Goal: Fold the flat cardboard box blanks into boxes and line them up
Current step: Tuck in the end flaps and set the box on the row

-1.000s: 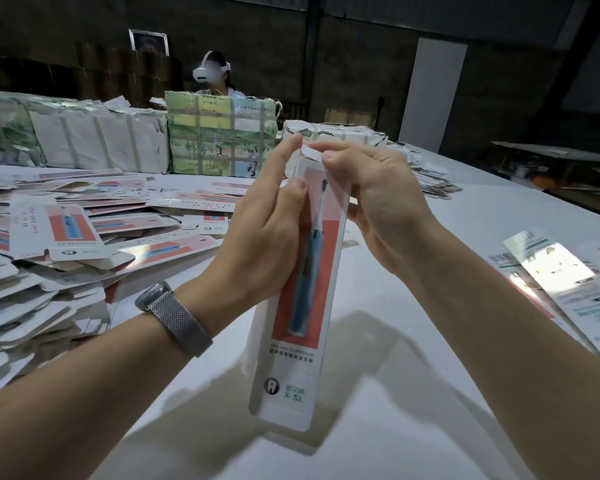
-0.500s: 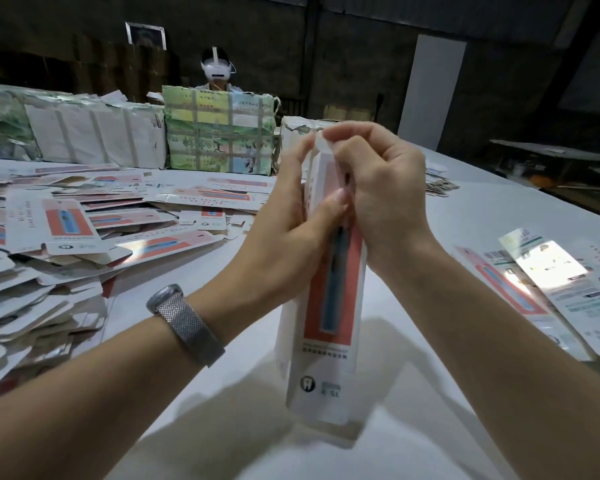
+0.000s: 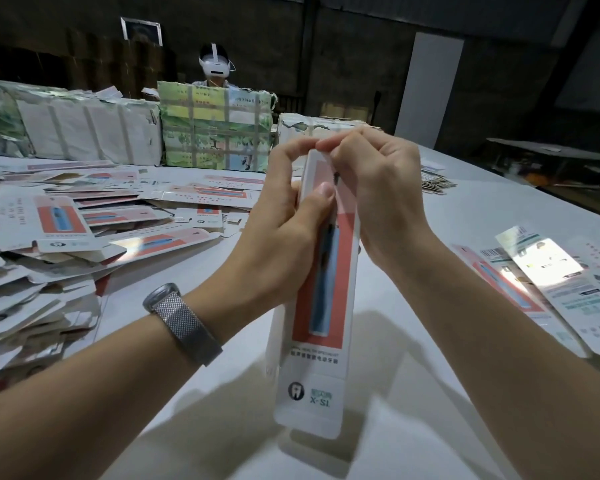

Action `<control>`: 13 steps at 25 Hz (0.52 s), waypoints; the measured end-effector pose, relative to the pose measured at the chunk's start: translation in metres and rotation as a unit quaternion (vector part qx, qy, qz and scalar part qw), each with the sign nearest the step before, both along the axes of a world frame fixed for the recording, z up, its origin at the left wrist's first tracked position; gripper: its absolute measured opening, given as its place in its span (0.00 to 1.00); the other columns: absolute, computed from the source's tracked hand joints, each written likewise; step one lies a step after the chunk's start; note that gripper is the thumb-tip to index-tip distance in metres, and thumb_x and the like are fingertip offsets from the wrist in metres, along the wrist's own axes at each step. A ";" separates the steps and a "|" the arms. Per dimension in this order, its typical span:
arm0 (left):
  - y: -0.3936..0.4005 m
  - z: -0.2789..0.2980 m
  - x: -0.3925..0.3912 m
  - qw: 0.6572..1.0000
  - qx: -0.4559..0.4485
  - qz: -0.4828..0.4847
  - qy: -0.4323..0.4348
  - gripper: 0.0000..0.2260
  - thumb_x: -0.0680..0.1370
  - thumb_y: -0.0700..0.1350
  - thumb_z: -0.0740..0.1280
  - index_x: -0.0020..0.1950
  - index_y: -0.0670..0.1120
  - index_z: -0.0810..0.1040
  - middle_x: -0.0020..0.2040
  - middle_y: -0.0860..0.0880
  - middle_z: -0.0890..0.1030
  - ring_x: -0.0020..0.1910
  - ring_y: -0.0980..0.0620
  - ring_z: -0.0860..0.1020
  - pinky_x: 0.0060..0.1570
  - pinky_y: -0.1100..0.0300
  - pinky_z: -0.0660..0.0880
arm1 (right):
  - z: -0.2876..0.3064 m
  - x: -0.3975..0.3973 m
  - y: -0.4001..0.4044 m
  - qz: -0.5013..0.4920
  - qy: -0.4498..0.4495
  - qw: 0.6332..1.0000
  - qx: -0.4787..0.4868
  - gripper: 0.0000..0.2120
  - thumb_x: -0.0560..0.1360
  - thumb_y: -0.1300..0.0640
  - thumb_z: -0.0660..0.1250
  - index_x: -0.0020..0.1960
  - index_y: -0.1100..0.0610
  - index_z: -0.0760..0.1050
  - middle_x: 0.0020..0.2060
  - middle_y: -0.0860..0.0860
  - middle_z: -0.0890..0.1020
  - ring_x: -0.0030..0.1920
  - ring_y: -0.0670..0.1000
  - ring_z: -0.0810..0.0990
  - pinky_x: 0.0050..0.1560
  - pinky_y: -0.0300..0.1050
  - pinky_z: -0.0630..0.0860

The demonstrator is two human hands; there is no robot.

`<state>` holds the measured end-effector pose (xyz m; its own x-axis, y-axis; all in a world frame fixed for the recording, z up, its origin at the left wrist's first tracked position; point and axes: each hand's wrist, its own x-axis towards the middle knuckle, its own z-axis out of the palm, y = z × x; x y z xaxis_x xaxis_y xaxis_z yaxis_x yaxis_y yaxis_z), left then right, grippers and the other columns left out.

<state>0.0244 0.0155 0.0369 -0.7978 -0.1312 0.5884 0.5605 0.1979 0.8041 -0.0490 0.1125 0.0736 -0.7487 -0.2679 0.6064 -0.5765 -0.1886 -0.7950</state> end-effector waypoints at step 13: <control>-0.003 0.005 -0.001 0.997 0.059 0.041 0.001 0.09 0.86 0.40 0.57 0.62 0.53 0.63 0.41 0.47 0.80 0.36 0.53 0.81 0.38 0.58 0.79 | -0.010 0.001 -0.008 0.015 0.045 0.998 0.047 0.12 0.72 0.59 0.61 0.50 0.55 0.80 0.45 0.49 0.83 0.48 0.48 0.81 0.52 0.52 0.81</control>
